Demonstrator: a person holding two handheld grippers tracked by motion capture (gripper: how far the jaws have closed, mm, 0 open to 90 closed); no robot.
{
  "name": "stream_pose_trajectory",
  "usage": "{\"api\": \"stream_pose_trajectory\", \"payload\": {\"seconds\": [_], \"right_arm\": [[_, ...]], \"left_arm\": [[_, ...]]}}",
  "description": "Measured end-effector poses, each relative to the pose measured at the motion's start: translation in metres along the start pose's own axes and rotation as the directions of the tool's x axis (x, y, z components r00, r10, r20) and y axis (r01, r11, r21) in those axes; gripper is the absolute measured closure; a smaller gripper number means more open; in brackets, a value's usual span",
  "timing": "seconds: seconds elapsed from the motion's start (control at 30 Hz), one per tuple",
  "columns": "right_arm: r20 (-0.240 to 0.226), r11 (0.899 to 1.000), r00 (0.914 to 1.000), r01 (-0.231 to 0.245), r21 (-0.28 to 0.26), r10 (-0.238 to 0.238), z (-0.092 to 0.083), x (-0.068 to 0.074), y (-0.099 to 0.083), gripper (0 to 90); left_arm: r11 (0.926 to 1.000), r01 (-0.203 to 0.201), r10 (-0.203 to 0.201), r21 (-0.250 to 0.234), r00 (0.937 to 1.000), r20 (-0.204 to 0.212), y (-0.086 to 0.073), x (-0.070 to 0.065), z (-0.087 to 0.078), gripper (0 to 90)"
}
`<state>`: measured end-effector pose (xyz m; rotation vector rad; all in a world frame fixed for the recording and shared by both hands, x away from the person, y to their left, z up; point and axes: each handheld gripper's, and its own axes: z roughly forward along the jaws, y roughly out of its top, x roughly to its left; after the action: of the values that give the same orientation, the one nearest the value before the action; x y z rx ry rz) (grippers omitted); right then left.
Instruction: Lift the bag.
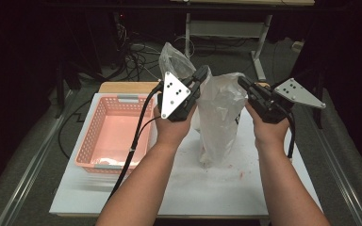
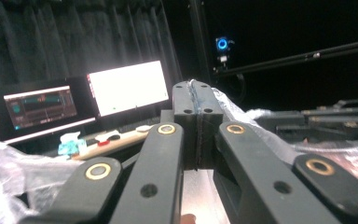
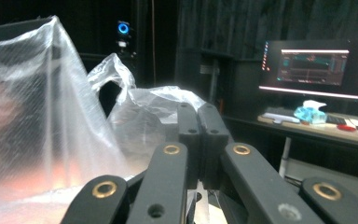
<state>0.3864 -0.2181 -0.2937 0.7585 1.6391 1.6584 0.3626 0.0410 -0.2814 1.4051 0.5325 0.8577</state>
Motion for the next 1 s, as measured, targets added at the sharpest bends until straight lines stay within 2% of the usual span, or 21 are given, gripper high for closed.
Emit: {"api": "stream_pose_trajectory", "payload": {"seconds": [0.13, 0.33, 0.57, 0.67, 0.83, 0.93, 1.0], "right_arm": [[0.022, 0.999, 0.9997, -0.016, 0.038, 0.015, 0.006, -0.008, -0.011, 90.0], [0.052, 0.994, 0.9982, -0.035, 0.102, 0.03, 0.01, -0.016, -0.035, 90.0], [0.06, 0.99, 0.998, -0.028, 0.141, 0.02, 0.011, -0.019, -0.047, 90.0], [0.061, 0.988, 0.9979, -0.031, 0.152, 0.021, 0.01, -0.021, -0.049, 90.0], [0.059, 0.987, 0.9981, -0.025, 0.159, 0.015, 0.008, -0.022, -0.049, 90.0], [0.061, 0.987, 0.998, -0.023, 0.16, 0.013, 0.006, -0.023, -0.048, 90.0], [0.062, 0.987, 0.9981, -0.019, 0.159, 0.009, 0.005, -0.024, -0.047, 90.0]], "left_arm": [[0.9984, 0.014, -0.013, 0.055, 0.9999, -0.006, -0.017, 0.003, 0.003, 88.4], [0.991, 0.047, -0.045, 0.125, 0.9988, -0.02, -0.041, 0.009, 0.005, 88.3], [0.982, 0.046, -0.045, 0.183, 0.999, -0.009, -0.051, 0.01, 0.003, 88.1], [0.9769, 0.032, -0.033, 0.211, 0.9995, 0.0, -0.054, 0.009, 0.001, 87.1], [0.9647, 0.05, -0.058, 0.259, 0.998, 0.025, -0.058, 0.008, -0.006, 72.9], [0.953, 0.089, -0.106, 0.29, 0.9934, 0.043, -0.061, 0.007, -0.013, 58.9], [0.9463, 0.114, -0.135, 0.302, 0.9896, 0.05, -0.066, 0.005, -0.019, 54.0]]}}
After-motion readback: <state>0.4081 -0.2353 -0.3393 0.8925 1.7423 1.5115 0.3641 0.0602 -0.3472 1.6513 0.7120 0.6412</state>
